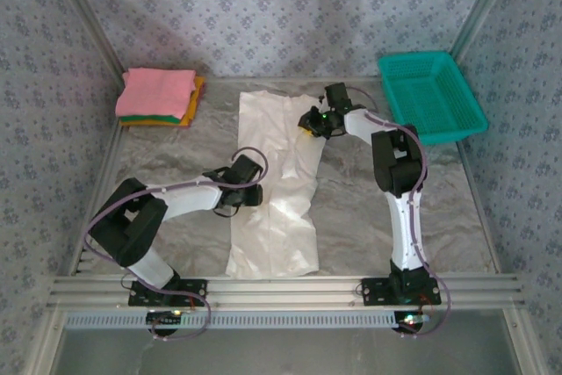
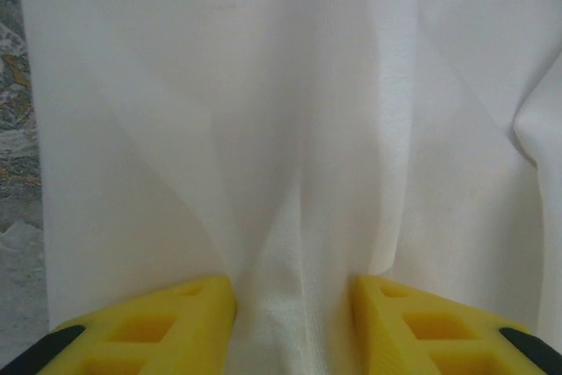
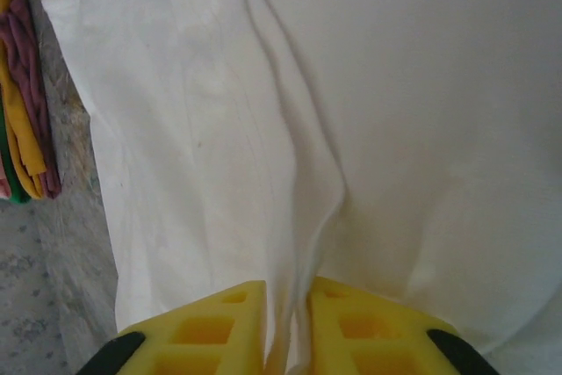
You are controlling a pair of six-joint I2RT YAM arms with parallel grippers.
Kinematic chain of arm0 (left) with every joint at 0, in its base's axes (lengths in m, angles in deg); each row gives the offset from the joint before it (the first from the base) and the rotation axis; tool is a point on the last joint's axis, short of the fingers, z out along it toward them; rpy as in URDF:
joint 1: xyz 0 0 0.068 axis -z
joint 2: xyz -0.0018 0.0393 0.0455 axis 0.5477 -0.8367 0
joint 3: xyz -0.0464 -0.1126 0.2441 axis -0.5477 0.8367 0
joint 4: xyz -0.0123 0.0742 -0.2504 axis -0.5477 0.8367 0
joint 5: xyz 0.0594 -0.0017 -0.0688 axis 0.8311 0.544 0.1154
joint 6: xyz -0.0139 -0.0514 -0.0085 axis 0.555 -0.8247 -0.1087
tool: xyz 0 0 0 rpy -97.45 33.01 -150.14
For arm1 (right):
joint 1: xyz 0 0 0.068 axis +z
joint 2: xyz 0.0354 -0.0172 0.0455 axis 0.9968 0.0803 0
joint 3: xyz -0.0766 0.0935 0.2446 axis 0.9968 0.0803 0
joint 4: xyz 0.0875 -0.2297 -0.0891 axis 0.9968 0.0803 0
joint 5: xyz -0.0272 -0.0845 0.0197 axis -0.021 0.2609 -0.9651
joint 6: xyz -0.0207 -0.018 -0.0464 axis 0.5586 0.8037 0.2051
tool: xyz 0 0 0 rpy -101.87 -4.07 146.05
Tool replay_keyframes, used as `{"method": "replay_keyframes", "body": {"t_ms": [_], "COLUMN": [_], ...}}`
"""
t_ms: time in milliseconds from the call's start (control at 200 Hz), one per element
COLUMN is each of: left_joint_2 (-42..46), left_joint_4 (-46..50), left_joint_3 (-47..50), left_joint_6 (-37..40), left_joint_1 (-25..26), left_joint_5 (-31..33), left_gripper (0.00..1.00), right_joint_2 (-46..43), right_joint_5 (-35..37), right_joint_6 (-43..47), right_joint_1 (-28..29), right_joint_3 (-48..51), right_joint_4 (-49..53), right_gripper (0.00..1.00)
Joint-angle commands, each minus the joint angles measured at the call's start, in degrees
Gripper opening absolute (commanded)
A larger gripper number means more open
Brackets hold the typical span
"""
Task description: Fold and stack the t-shirts
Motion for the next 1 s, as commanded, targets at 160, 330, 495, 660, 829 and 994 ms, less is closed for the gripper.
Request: {"method": "replay_keyframes", "body": {"t_ms": [160, 330, 495, 660, 829, 994], "left_joint_2": [-3.1, -3.3, -4.2, -4.0, 0.3, 4.3], "left_joint_4": [2.7, 2.4, 1.9, 2.8, 2.8, 3.3], "left_joint_3": [2.2, 1.7, 1.3, -0.3, -3.5, -12.2], "left_joint_6": [-0.6, 0.0, 0.6, 1.5, 4.2, 8.6], "left_joint_1": [0.2, 0.1, 0.2, 0.2, -1.1, -5.2], "left_joint_5": [1.0, 1.8, 2.3, 2.5, 2.5, -5.1], "left_gripper": [0.41, 0.41, 0.43, 0.45, 0.45, 0.49], "right_joint_2": [2.0, 10.0, 15.5, 9.9, -1.2, -7.5], "right_joint_5": [3.6, 1.3, -3.0, -3.1, 0.4, 2.8], "right_joint_6": [3.4, 6.0, 6.8, 10.4, 12.0, 10.7], "right_joint_1": [3.5, 8.5, 10.2, 6.8, 0.9, -3.8], "right_joint_3": [-9.8, -24.0, -35.3, -31.0, -14.0, -2.6], "right_joint_4": [5.6, 11.4, 17.0, 17.6, 12.7, 9.3], "right_gripper": [0.00, 0.05, 0.34, 0.37, 0.37, 0.37]}}
